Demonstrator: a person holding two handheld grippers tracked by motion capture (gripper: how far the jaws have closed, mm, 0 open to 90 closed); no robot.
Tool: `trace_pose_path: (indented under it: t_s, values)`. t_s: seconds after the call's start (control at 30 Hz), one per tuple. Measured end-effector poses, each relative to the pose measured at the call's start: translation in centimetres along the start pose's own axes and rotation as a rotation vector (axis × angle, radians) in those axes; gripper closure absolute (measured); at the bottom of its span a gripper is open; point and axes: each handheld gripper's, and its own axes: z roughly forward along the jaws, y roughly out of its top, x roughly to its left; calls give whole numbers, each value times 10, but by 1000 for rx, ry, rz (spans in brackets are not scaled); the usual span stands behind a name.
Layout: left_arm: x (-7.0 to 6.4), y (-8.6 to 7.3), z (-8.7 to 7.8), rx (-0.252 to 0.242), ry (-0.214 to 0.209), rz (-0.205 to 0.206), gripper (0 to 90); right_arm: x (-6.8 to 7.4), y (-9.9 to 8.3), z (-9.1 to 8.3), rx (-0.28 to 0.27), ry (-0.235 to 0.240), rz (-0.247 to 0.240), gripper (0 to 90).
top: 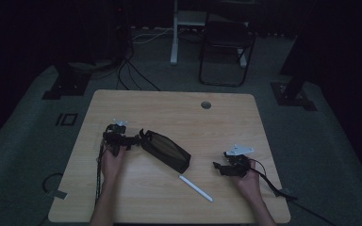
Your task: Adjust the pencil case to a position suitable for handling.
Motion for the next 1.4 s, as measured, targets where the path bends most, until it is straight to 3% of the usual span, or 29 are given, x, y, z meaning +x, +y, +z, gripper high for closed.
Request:
trace_pose_path:
  t_s: [0.27, 0.3, 0.33, 0.37, 0.43, 0.57, 0.8, 0.97, 1.13, 1.4]
  values:
    - [0, 0, 0, -1, 1, -2, 5, 1, 0, 0, -1, 0, 6, 307]
    - [0, 0, 0, -1, 1, -1, 5, 1, 0, 0, -2, -1, 11, 326]
    - [0, 0, 0, -1, 1, -1, 5, 1, 0, -1, -6, -6, 22, 410]
    - [0, 0, 0, -1, 1, -1, 5, 1, 0, -1, -6, -6, 22, 410]
    - [0, 0, 0, -1, 1, -1, 5, 4, 3, -5, -29, 26, 54, 496]
    - [0, 0, 0, -1, 1, -2, 5, 15, 13, -13, -84, 35, 37, 500]
    - [0, 0, 0, -1, 2, -3, 5, 38, 27, -16, -114, 76, 8, 495]
    - [0, 0, 0, -1, 2, -3, 5, 46, 38, -18, -142, 99, -1, 486]
    - [0, 0, 0, -1, 2, -3, 5, 55, 57, -12, -170, 137, -13, 478]
    - [0, 0, 0, -1, 2, -3, 5, 68, 75, -3, -180, 158, -27, 472]
